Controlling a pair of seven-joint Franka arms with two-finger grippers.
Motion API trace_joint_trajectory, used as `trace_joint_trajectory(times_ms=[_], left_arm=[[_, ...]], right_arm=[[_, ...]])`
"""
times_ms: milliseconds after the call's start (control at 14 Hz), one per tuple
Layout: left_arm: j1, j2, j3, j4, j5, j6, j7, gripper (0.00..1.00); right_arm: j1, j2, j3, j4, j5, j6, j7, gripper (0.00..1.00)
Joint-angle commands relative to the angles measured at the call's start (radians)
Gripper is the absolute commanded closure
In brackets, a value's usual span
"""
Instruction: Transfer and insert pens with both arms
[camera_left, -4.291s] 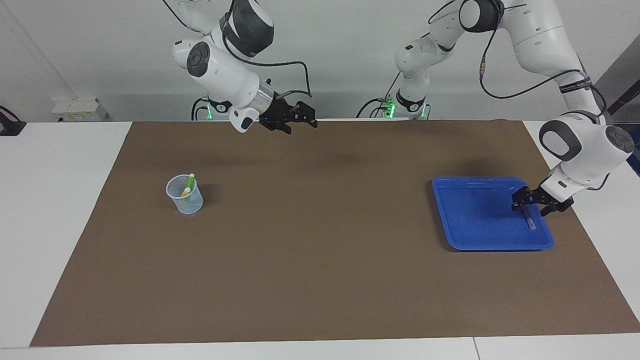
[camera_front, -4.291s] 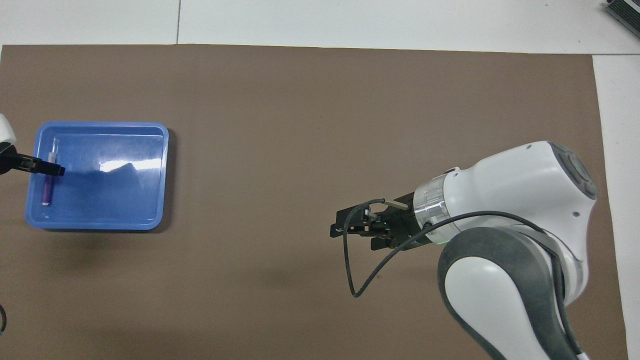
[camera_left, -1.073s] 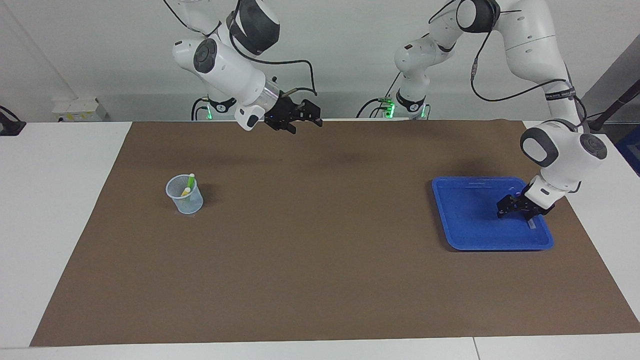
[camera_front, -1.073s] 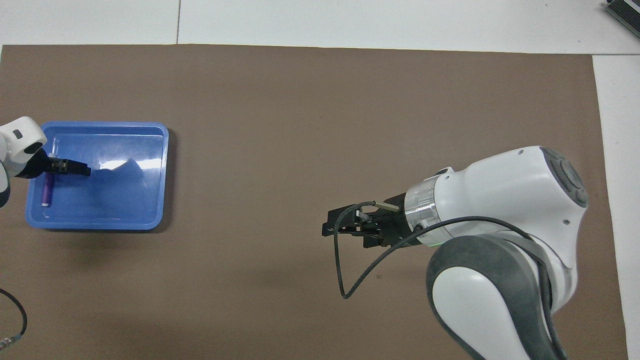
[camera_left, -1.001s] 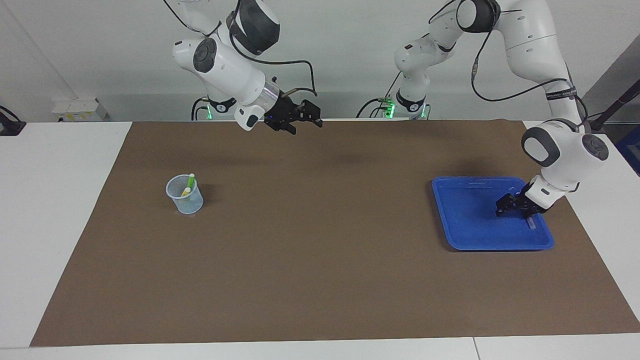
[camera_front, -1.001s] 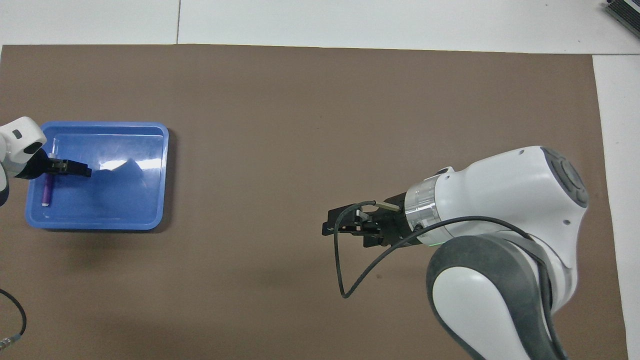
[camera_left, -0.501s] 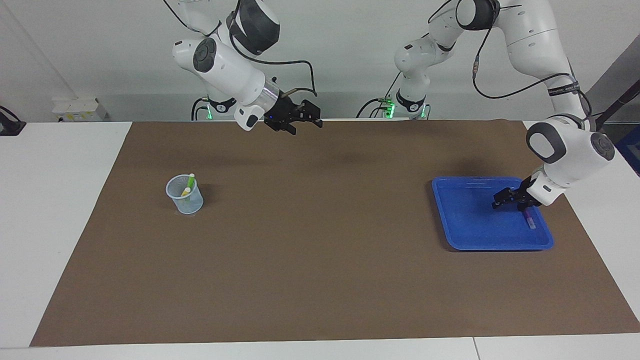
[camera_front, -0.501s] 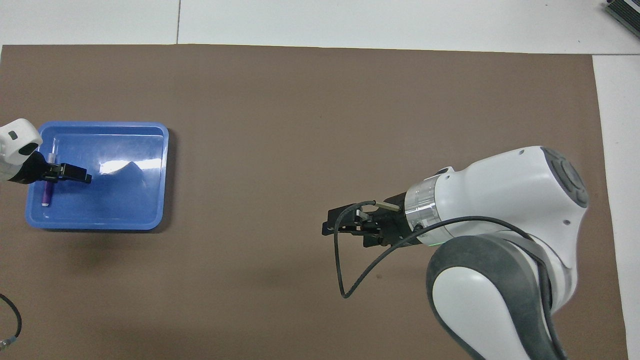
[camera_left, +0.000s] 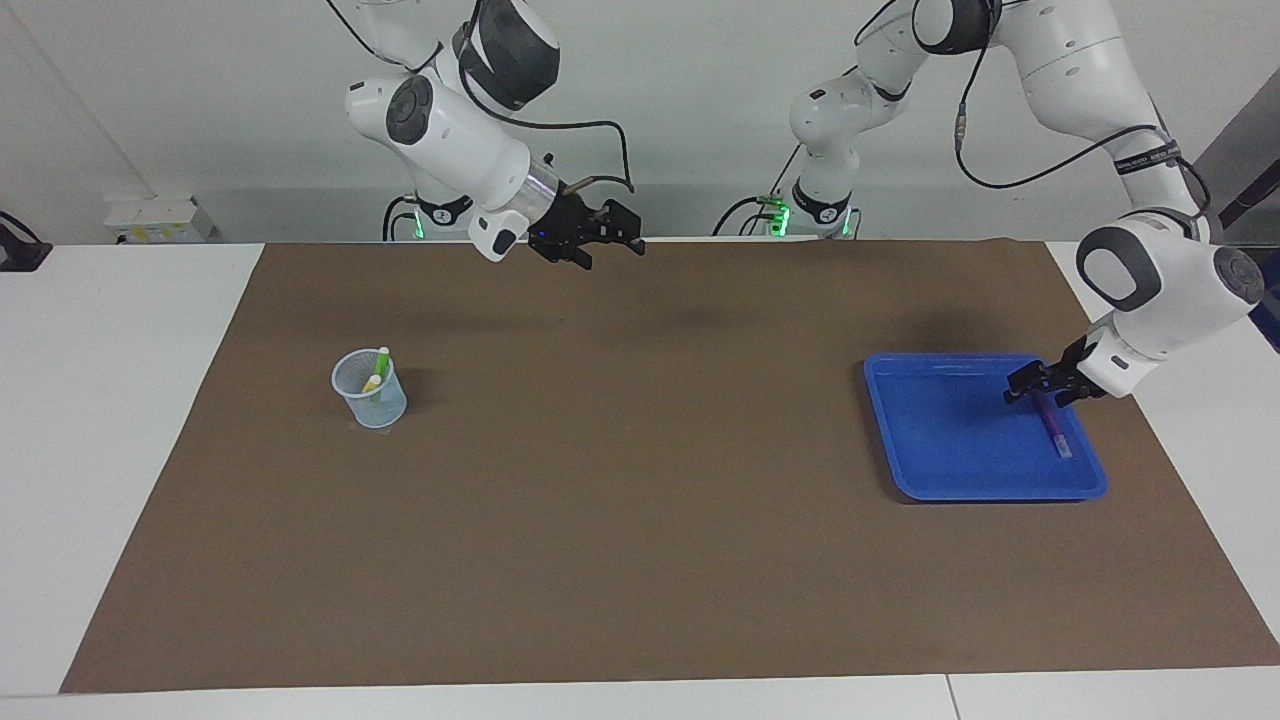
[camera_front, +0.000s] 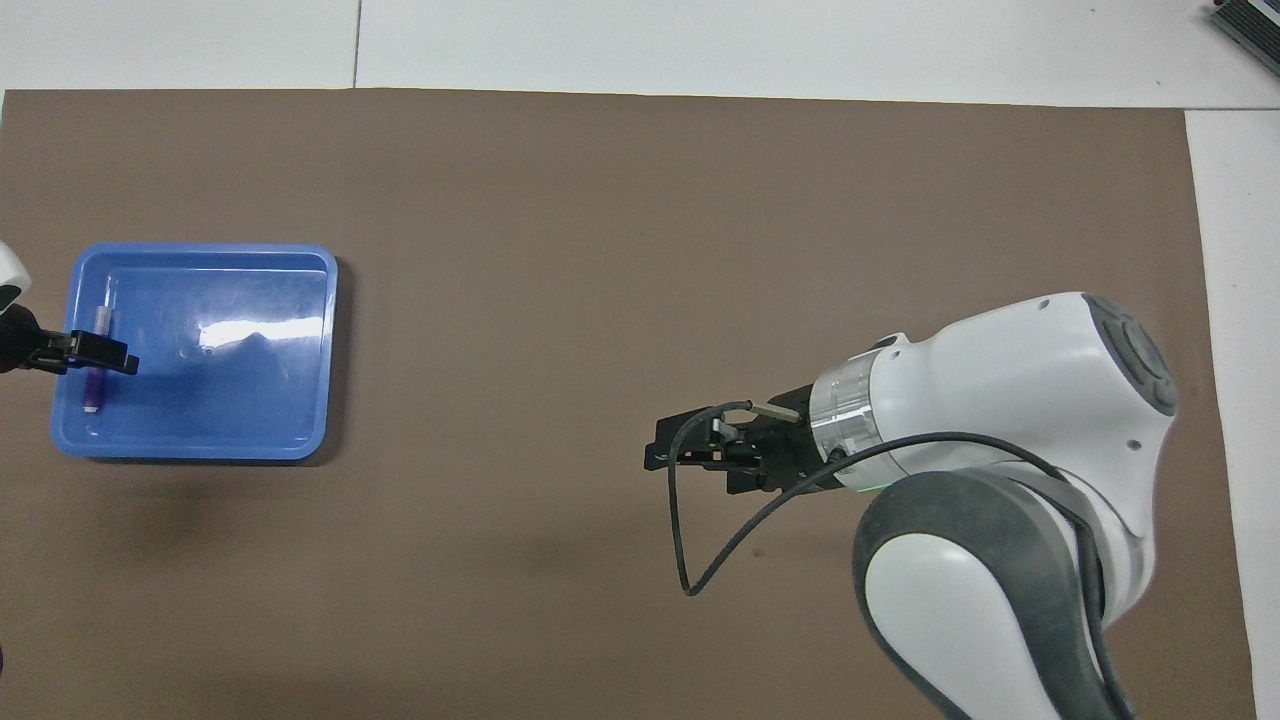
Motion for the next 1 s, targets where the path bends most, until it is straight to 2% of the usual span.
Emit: trace_joint_trajectory(times_ms=[0, 286, 930], left_arm=[[0.009, -0.010, -0.003, -0.022, 0.020, 0.023, 0.003, 0.00], [0.010, -0.016, -0.003, -0.071, 0.020, 0.109, 0.003, 0.00], [0.010, -0.006, -0.004, -0.117, 0.020, 0.204, 0.003, 0.00]], right_arm=[[-0.001, -0.011, 0.006, -0.008, 0.017, 0.018, -0.005, 0.00], [-0.001, -0.010, 0.006, -0.008, 0.017, 0.020, -0.005, 0.00], [-0.001, -0.011, 0.006, -0.008, 0.017, 0.020, -0.005, 0.00]])
